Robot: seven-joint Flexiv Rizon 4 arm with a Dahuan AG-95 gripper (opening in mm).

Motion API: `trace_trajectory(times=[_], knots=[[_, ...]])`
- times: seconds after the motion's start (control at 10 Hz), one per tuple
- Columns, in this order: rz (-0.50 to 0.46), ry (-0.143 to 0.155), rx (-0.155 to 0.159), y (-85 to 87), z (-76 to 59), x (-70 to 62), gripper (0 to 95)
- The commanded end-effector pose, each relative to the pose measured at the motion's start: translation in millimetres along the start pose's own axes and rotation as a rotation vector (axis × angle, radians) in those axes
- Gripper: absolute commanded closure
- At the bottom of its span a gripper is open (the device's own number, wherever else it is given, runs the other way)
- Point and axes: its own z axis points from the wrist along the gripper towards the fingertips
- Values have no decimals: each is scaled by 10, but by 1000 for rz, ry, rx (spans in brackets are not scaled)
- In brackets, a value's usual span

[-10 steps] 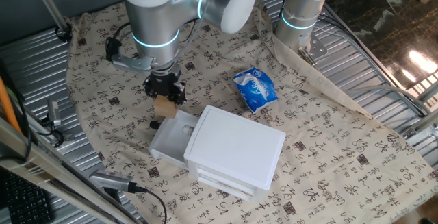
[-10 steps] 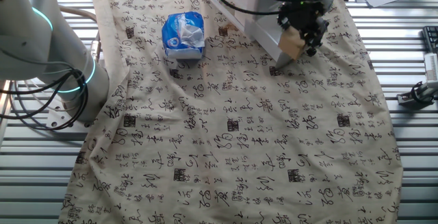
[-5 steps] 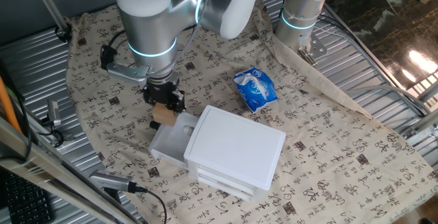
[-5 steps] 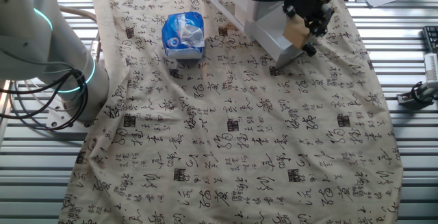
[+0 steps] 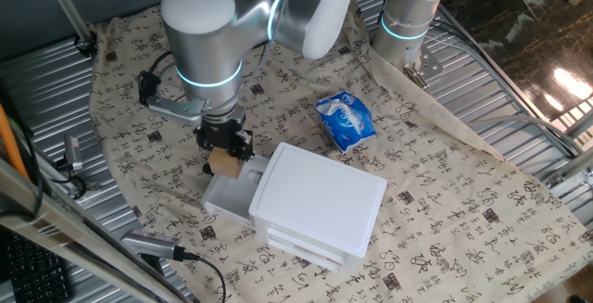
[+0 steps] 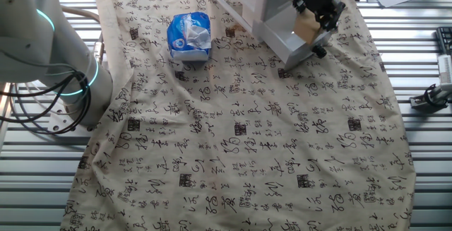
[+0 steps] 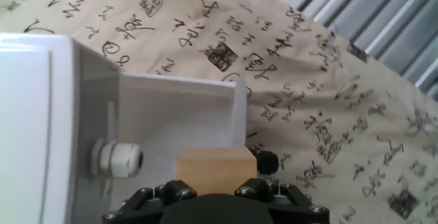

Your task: Put things in the drawer

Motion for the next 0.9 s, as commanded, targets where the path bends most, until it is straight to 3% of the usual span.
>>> trace_trajectory(times=[0.1, 0.2, 0.4, 0.9], knots=[[-164, -17, 26, 24, 11, -20, 950], [-256, -17, 49, 41, 17, -45, 950], [-344, -8, 68, 66, 30, -82, 950], [-478, -18, 70, 100, 70, -144, 950]])
